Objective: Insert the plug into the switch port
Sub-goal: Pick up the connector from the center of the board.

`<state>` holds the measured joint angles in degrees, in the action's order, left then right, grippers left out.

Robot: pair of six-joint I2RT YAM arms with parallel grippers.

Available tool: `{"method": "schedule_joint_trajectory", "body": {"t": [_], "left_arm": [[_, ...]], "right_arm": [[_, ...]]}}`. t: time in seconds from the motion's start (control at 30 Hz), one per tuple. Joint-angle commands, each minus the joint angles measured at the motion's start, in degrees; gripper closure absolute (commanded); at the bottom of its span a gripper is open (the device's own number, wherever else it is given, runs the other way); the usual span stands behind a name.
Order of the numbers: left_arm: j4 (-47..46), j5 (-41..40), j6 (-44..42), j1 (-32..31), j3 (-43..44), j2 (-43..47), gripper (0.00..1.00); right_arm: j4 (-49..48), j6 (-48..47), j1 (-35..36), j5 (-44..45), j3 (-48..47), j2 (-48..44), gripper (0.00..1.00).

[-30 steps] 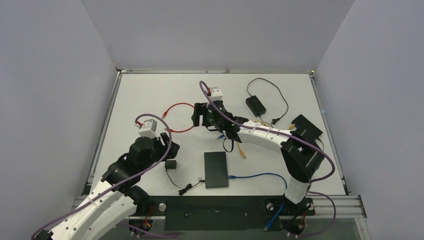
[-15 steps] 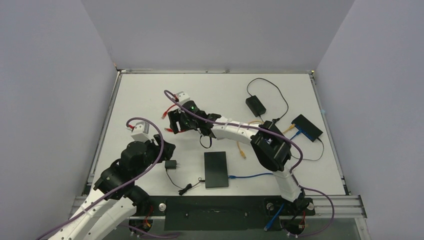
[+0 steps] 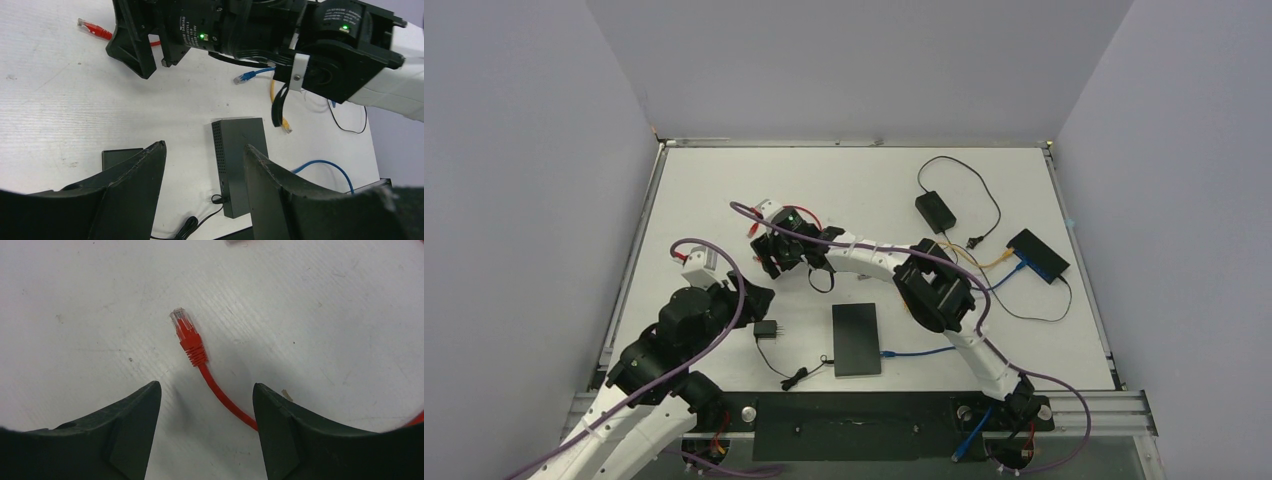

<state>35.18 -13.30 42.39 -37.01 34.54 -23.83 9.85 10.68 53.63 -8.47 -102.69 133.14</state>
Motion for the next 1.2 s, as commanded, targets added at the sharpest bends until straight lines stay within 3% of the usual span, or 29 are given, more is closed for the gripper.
{"method": "schedule_joint_trajectory", "body": {"t": [0.0,0.2,0.47,0.67,0.77,0.93,1.17], "left_arm": [[-1.9,0.7,0.5,0.4,0.0,0.9,0.45],[-1.9,0.7,0.5,0.4,0.1,0.8,0.45],[-1.1,0.4,0.1,0.4,0.5,0.9,0.45],[-0.6,0.2,0.2,0.4,0.5,1.2,0.45],[-0.3,0.2,0.4,0.4,0.6,1.6,0.45],[0.2,0.4,0.8,0.4,1.0,2.4,0.45],[1.6,1.2,1.8,0.4,2.4,3.7,0.45]], "right_arm": [[1.8,-2.5,0.6,-0.2,-6.2,2.7,0.37],[2.8,-3.2,1.4,1.7,-9.5,5.6,0.41],[5.2,-5.9,2.7,4.0,-10.0,6.4,0.59],[6.0,-7.0,3.7,5.9,-9.1,6.6,0.82],[5.9,-7.0,3.9,5.8,-8.3,6.4,1.00],[0.5,-5.7,3.9,6.1,-3.3,3.6,1.00],[-9.0,-5.3,3.2,8.2,9.4,-7.8,1.00]]}}
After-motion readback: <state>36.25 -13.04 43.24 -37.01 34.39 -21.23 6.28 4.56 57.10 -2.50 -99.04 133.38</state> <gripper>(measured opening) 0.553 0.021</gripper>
